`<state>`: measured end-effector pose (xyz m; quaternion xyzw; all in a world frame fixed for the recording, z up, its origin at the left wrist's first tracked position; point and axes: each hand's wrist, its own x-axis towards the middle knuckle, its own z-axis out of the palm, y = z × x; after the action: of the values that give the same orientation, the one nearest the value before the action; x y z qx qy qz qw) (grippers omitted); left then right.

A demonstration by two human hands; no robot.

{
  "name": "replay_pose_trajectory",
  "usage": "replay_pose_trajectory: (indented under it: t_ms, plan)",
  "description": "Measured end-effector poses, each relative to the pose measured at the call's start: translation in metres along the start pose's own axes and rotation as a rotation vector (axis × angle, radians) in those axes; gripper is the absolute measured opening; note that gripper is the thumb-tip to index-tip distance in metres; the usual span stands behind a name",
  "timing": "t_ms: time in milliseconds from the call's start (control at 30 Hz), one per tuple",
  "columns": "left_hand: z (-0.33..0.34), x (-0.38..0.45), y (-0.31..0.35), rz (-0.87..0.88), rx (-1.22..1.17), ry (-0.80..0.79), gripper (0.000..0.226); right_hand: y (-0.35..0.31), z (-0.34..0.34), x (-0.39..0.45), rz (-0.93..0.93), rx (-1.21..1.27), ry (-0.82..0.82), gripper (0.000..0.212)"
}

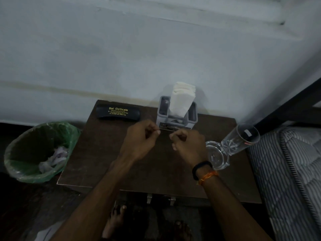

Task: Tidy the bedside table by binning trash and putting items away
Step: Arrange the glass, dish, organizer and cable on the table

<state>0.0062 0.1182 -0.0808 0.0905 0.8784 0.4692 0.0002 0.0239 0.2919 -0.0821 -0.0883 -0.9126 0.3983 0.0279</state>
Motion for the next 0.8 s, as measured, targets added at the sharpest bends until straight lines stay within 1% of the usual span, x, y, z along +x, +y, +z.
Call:
replay_pose_trajectory:
  t_ms: [100,167,233,300,367,433,533,600,633,700,767,800]
  plan:
    - [0.019,-0.003,0.016,0.12,0.019,-0.13,0.013,0.007,-0.028,-0.008,-0.18,-0.136,0.249,0.012]
    - [0.034,-0.004,0.024,0.151,0.044,-0.183,0.022,0.012,-0.048,-0.013,-0.267,-0.192,0.486,0.008]
    - [0.048,-0.007,0.027,0.182,0.069,-0.22,0.036,0.02,-0.068,-0.015,-0.327,-0.225,0.719,0.004]
    - [0.063,-0.009,0.028,0.215,0.108,-0.257,0.052,0.035,-0.086,-0.013,-0.302,-0.279,0.852,0.015]
    - [0.075,-0.011,0.025,0.227,0.154,-0.299,0.067,0.051,-0.102,-0.011,-0.224,-0.328,0.905,0.034]
    - [0.085,-0.011,0.023,0.227,0.186,-0.329,0.077,0.061,-0.113,-0.012,-0.108,-0.329,0.882,0.062]
    - [0.096,-0.01,0.021,0.216,0.192,-0.342,0.086,0.072,-0.117,-0.012,0.074,-0.234,0.685,0.106]
    - [0.104,-0.009,0.022,0.207,0.193,-0.345,0.09,0.083,-0.115,-0.008,0.153,-0.1,0.568,0.123]
    - [0.108,-0.009,0.022,0.201,0.19,-0.351,0.091,0.089,-0.113,-0.004,0.174,-0.036,0.531,0.128]
    - [0.115,-0.009,0.023,0.186,0.189,-0.378,0.093,0.1,-0.11,0.003,0.21,0.053,0.484,0.131]
    - [0.12,-0.008,0.024,0.17,0.195,-0.408,0.095,0.106,-0.109,0.007,0.238,0.091,0.468,0.127]
    - [0.123,-0.007,0.023,0.167,0.199,-0.415,0.095,0.108,-0.109,0.009,0.245,0.094,0.468,0.122]
